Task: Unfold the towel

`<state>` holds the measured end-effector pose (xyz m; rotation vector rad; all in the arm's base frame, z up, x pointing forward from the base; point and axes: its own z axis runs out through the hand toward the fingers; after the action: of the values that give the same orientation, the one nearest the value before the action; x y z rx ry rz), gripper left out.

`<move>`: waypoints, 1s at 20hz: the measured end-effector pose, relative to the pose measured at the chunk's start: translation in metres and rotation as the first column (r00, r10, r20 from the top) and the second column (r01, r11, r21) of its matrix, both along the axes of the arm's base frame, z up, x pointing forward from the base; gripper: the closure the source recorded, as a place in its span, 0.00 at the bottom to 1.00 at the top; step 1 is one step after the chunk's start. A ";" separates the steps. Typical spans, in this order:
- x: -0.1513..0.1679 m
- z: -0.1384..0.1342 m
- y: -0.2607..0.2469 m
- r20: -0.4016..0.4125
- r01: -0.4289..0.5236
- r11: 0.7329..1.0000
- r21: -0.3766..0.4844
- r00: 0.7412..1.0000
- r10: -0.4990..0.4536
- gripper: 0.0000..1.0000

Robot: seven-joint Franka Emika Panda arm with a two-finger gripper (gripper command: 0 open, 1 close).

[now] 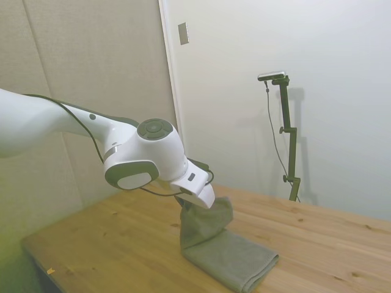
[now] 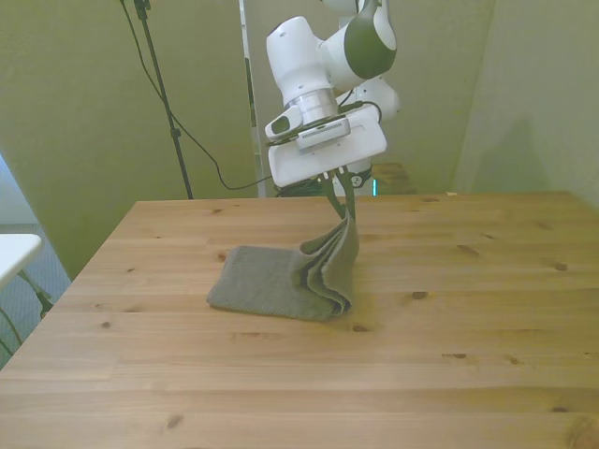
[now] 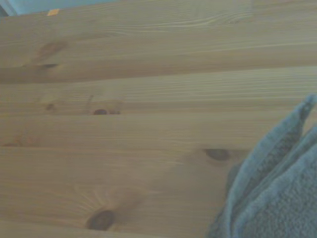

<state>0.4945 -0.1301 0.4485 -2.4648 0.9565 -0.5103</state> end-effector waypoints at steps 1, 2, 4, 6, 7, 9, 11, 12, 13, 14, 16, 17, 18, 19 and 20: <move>0.002 0.000 0.007 -0.002 -0.008 1.000 0.002 1.000 0.008 1.00; 0.003 0.000 0.013 -0.003 -0.016 1.000 0.003 1.000 0.016 1.00; 0.006 0.000 0.026 -0.006 -0.033 0.999 0.006 0.999 0.033 1.00; 0.009 0.001 0.039 -0.007 -0.049 0.999 0.007 0.999 0.049 1.00; 0.010 0.000 0.046 -0.007 -0.057 0.998 0.006 0.998 0.057 1.00; 0.011 -0.003 0.058 -0.010 -0.075 0.997 0.003 0.997 0.075 1.00; 0.008 -0.011 0.072 -0.028 -0.101 0.995 0.000 0.994 0.101 0.00; 0.006 -0.017 0.077 -0.040 -0.112 0.994 -0.002 0.993 0.112 0.00; 0.005 -0.021 0.080 -0.050 -0.118 0.993 -0.005 0.992 0.117 0.00; 0.004 -0.023 0.081 -0.056 -0.120 0.993 -0.006 0.991 0.119 0.00; 0.003 -0.024 0.081 -0.058 -0.120 0.993 -0.006 0.991 0.119 0.00; 0.003 -0.024 0.081 -0.058 -0.120 0.993 -0.006 0.991 0.119 0.00; 0.002 -0.024 0.081 -0.058 -0.120 0.993 -0.006 0.991 0.119 0.00; 0.002 -0.024 0.081 -0.058 -0.121 0.993 -0.006 0.991 0.120 0.00; 0.002 -0.024 0.081 -0.058 -0.121 0.993 -0.005 0.991 0.120 0.00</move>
<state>0.4960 -0.0487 0.4242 -2.5391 0.8224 -0.4056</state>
